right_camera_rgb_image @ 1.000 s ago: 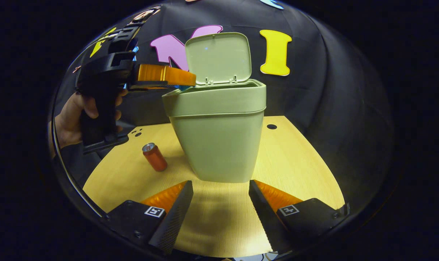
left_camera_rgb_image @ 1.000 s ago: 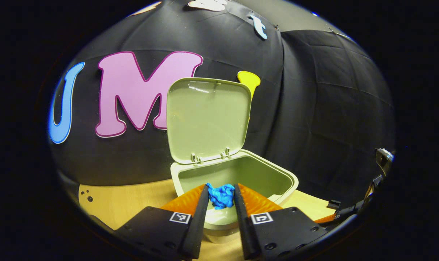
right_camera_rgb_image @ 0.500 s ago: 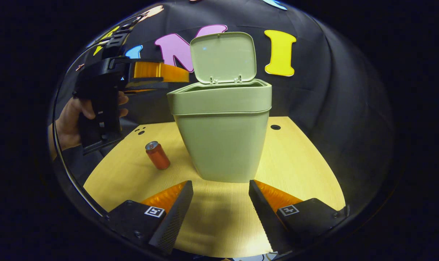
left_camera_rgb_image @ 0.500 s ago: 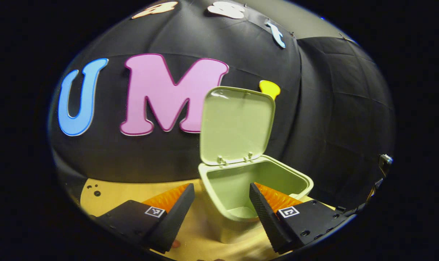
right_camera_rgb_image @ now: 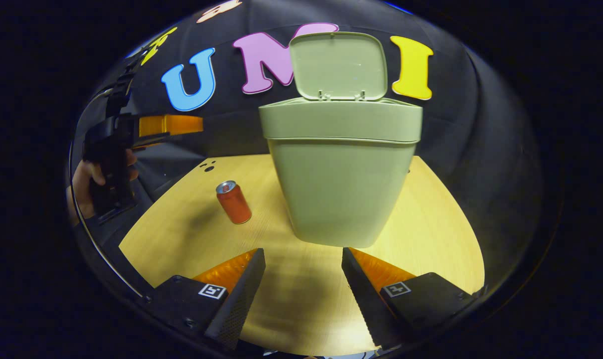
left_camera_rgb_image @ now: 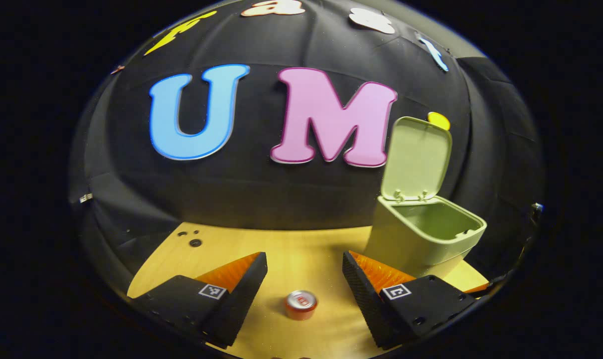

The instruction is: Press the lid of the desktop garbage bin to open it, pick up the crumpled paper on the desktop and throw it into the bin, then pick up the pop can on the desktop and drop it into the bin, and finally close the garbage bin lid.

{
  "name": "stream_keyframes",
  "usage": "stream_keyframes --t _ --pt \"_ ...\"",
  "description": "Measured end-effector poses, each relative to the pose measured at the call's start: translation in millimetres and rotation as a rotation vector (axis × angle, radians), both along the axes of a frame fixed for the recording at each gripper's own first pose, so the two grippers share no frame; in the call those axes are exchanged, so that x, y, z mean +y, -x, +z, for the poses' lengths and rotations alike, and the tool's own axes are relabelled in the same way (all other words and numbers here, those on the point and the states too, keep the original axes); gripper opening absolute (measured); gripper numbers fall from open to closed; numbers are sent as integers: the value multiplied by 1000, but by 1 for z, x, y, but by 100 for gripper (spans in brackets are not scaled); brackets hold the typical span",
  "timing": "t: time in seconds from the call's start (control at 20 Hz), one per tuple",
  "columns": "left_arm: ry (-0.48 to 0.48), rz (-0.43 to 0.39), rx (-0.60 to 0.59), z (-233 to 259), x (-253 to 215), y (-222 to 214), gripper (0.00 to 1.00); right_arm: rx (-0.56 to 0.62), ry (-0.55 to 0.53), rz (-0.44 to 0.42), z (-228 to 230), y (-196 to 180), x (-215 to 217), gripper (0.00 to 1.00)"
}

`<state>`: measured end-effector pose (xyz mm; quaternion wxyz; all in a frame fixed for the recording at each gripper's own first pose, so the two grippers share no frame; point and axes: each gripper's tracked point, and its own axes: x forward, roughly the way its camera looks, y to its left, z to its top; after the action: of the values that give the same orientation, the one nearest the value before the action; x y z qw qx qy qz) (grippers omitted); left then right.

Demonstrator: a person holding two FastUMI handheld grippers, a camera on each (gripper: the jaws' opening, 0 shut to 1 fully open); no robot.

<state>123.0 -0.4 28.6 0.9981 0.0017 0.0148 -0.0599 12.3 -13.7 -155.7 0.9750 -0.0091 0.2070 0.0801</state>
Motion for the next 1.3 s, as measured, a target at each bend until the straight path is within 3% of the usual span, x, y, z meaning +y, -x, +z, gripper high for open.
stream_keyframes --t 0.5,0.85,1.3 --pt "69 253 118 -68 129 73 98 28 47 171 -21 -49 100 98" --pt "74 365 162 -98 176 113 98 36 88 245 -35 -98 156 98" --pt "101 500 211 -123 218 158 98 40 130 270 -52 -152 186 98"
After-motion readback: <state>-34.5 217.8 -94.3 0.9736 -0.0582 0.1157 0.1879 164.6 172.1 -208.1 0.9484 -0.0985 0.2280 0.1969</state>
